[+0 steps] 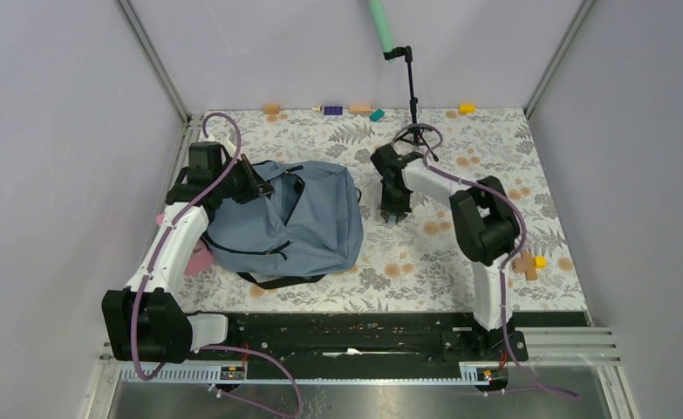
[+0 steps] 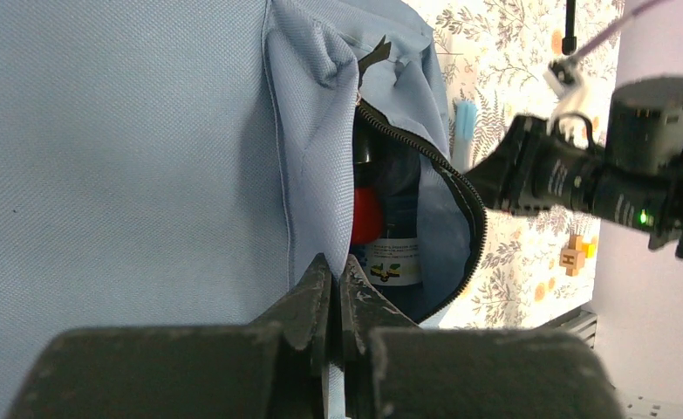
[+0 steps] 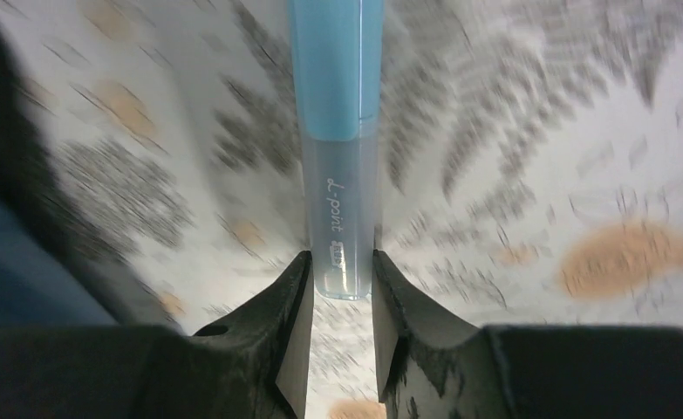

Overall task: Pack the student bag
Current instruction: Move the stationery to the center of the board.

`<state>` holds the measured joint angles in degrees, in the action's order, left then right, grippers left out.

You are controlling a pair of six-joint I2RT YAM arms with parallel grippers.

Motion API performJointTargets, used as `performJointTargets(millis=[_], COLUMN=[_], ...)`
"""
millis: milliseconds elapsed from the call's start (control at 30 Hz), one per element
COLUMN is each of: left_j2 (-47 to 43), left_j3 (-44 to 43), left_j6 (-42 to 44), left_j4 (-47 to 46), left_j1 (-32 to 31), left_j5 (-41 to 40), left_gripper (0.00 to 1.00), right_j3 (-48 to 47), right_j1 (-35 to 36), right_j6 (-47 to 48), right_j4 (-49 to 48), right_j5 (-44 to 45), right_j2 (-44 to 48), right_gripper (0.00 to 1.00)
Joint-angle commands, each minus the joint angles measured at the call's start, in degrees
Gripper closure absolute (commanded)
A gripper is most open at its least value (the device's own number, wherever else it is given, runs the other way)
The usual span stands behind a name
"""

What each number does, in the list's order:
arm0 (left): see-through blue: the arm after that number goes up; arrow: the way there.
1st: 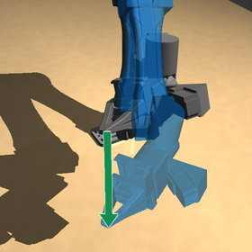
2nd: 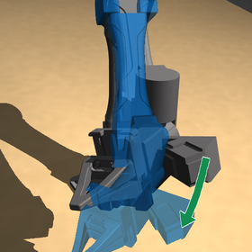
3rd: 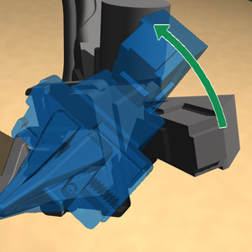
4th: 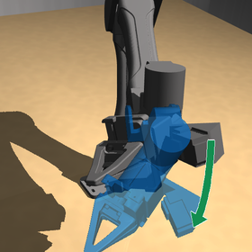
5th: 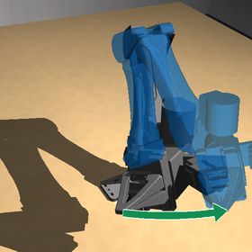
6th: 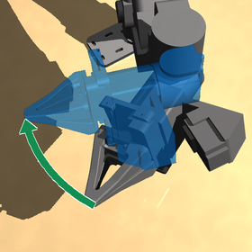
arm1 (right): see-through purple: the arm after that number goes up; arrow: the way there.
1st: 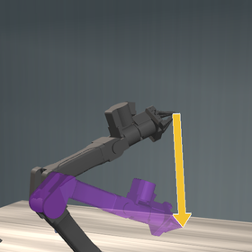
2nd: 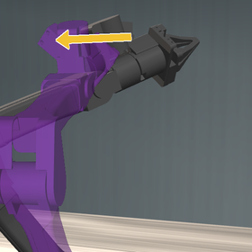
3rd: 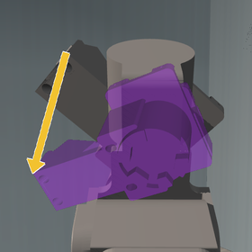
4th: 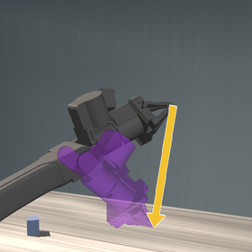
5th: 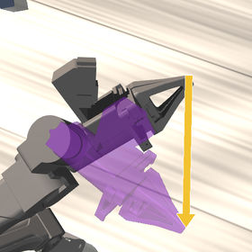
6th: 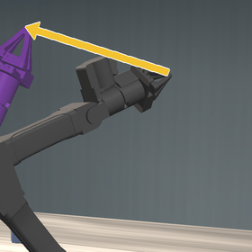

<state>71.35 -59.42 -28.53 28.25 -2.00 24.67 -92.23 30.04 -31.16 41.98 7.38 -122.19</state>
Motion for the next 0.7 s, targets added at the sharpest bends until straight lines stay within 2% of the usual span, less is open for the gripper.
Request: performJointTargets(millis=[0,167,267,333,467,533,667], left_j2=[-3.1,-3.0,-3.0,-3.1,-3.0,-3.1,-3.1], left_j3=[-1.3,-1.1,-1.0,-0.8,-0.8,-0.8,-0.7], left_j6=[-1.1,-1.5,-1.5,-1.5,-1.7,-1.6,-1.6], left_j4=[-10.6,-10.9,-11.0,-11.0,-11.2,-11.2,-11.2], left_j1=[1.0,1.1,1.0,1.0,1.0,1.1,1.1], left_j5=[3.0,3.8,3.7,3.7,4.0,3.9,3.9], left_gripper=[1.0,1.0,1.0,1.0,1.0,1.0,1.0], right_j3=[12.9,22.3,28.1,31.1,32.8,32.4,31.2], right_j1=[1.3,5.7,8.2,9.1,9.8,10.2,10.7], right_j6=[-2.7,-4.4,-6.8,-7.9,-7.4,-6.7,-6.1], right_j4=[-3.6,-4.6,-6.5,-7.6,-7.8,-7.8,-7.9], right_j5=[-0.6,-0.5,-0.3,1.4,7.5,10.0,12.0], right_j2=[9.2,15.6,19.6,22.0,23.9,23.6,21.9], right_gripper=[0.87,0.85,0.8,0.72,0.49,0.41,0.37])
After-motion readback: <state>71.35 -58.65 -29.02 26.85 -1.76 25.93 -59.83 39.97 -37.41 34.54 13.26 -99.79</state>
